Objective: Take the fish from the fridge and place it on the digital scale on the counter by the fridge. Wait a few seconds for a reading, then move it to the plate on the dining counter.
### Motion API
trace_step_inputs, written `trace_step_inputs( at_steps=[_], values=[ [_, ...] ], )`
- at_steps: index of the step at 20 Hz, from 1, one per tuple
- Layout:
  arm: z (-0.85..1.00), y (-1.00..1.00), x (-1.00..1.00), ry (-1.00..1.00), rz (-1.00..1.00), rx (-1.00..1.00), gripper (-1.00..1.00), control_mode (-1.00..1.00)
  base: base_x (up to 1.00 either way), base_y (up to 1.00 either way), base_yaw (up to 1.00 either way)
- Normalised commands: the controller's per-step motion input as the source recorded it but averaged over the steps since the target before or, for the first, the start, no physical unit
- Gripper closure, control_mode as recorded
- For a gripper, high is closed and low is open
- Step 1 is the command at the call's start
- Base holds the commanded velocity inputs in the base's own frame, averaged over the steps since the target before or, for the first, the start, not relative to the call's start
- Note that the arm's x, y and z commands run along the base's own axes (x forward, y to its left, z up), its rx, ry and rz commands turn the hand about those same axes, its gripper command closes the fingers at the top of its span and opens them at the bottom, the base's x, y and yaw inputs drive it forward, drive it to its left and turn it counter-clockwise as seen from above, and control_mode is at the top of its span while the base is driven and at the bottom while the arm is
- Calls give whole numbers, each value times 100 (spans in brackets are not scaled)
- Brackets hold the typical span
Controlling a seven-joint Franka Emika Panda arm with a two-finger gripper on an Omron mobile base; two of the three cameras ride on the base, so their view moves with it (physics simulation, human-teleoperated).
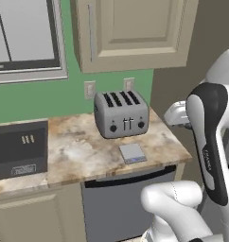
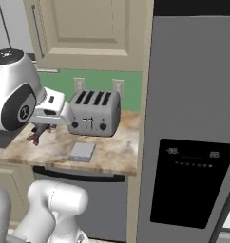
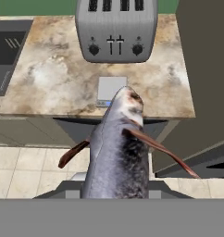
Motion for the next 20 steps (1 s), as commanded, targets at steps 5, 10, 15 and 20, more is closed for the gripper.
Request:
trace_step_inputs(
  at_steps=[5, 10, 15, 20],
  values=[
    [0, 0, 0, 0, 0, 0, 100, 100, 21, 19, -6],
    [0, 0, 0, 0, 0, 0, 100, 100, 42, 26, -9],
    [0, 0, 0, 0, 0, 0, 100, 100, 54, 17, -10],
    [0, 0, 0, 0, 0, 0, 100, 100, 26, 1, -1]
  ],
)
